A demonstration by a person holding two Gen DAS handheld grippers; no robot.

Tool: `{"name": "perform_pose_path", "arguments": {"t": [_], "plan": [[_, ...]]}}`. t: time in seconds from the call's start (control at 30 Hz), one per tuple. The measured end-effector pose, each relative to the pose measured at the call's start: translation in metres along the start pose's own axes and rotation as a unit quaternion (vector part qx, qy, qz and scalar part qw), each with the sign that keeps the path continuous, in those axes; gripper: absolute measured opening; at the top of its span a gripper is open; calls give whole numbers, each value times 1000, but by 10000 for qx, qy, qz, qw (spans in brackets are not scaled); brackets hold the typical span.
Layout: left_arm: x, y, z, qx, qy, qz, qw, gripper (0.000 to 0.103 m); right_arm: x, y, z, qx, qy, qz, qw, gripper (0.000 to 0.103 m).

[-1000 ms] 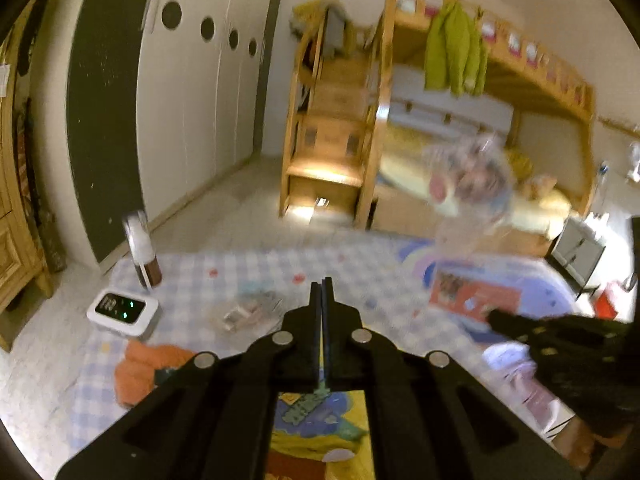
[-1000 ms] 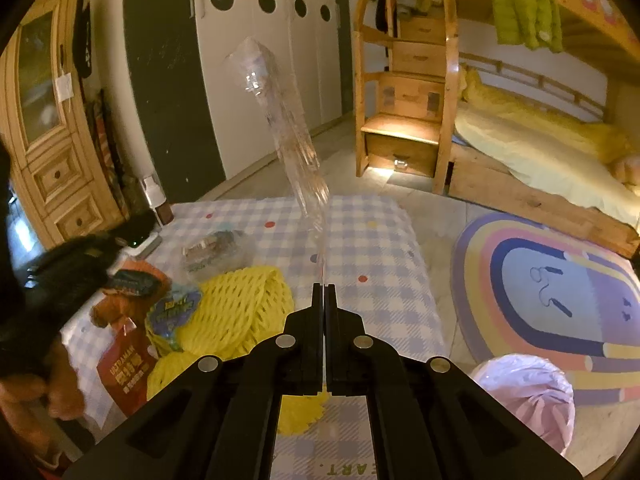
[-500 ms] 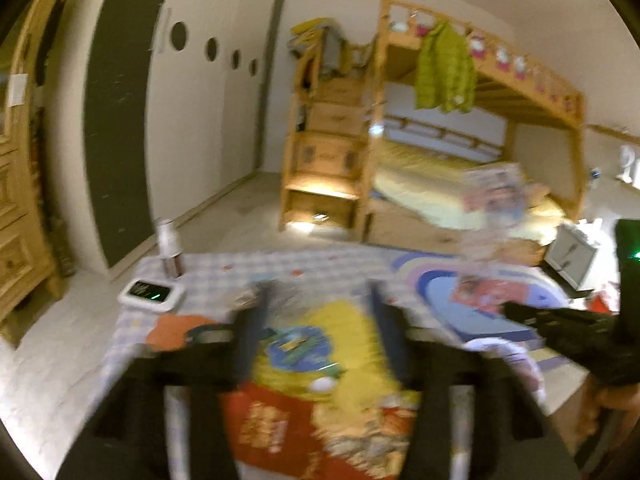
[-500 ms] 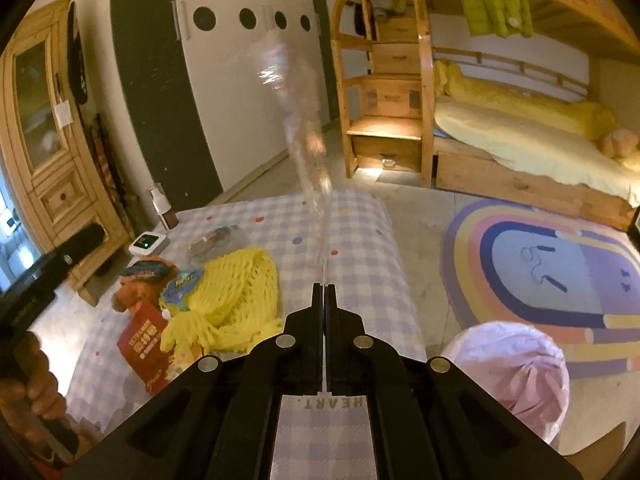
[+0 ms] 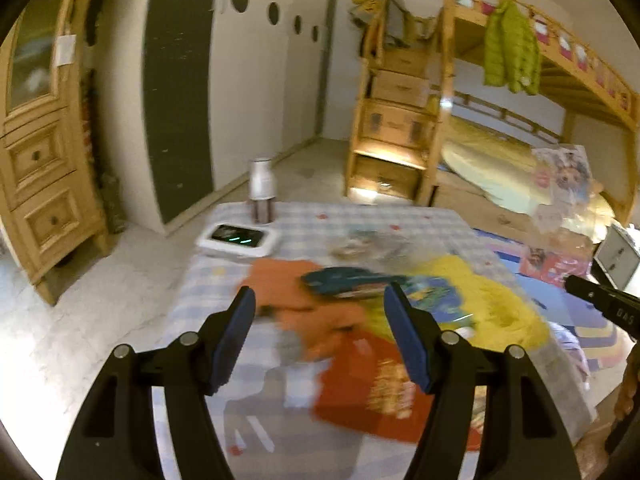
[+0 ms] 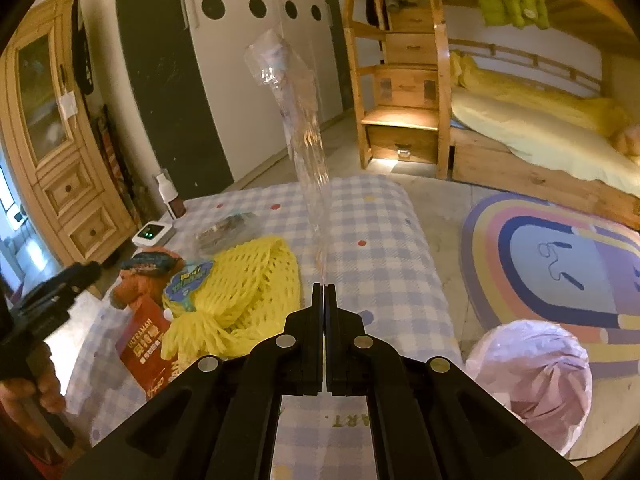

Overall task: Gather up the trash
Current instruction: 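Grasp the dark teal wrapper with the left gripper while the right holds the plastic bag, then carry plastic bag and teal wrapper over the pink trash bag and open both grippers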

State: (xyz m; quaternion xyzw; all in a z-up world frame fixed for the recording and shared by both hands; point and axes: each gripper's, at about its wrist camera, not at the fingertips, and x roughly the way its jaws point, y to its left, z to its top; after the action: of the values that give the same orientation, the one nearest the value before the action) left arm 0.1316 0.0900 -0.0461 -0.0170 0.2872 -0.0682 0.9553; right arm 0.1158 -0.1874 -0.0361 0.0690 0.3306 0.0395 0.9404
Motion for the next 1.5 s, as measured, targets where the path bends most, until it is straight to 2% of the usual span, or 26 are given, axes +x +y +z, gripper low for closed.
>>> {"name": "perform_pose_path", "arguments": {"t": [0.13,0.27,0.43,0.53,0.6,0.67,0.77,0.93,1.07,1.3,1.37,1.5], "plan": [[8,6,-1,37,184,-7,9998,65,3,5,0,-17,-9,-25,10000,0],[28,-9,4,151,372,-263,9988,65,4,10,0,-27,-17,-25,10000,0],[46,-25,11,319,492,-384,9975,65,7,14,1,-94,41,-59,9999,0],[55,-23,13,195,620,-431,9970,51,8,14,0,-121,80,-81,9999,0],[59,-23,13,140,708,-486,9962,38,9,14,0,-143,98,-83,9998,0],[60,-21,11,83,777,-554,9954,19,9,14,-1,-146,103,-79,9998,0],[57,-22,9,86,779,-584,9952,7,9,14,-1,-135,103,-71,9998,0],[41,-26,8,143,507,-570,9970,5,7,14,0,-84,57,-20,9999,0],[10,-33,12,153,49,-559,9983,4,-4,8,3,6,-20,76,10000,0],[-34,-65,29,198,-710,-364,9966,4,-42,-21,6,160,-347,-148,9992,0],[-40,-72,32,235,-763,-411,9960,4,-47,-27,3,204,-354,-180,9990,0],[-48,-100,29,393,-707,-744,9939,4,-59,-41,-7,262,-300,-239,9989,0]]}}
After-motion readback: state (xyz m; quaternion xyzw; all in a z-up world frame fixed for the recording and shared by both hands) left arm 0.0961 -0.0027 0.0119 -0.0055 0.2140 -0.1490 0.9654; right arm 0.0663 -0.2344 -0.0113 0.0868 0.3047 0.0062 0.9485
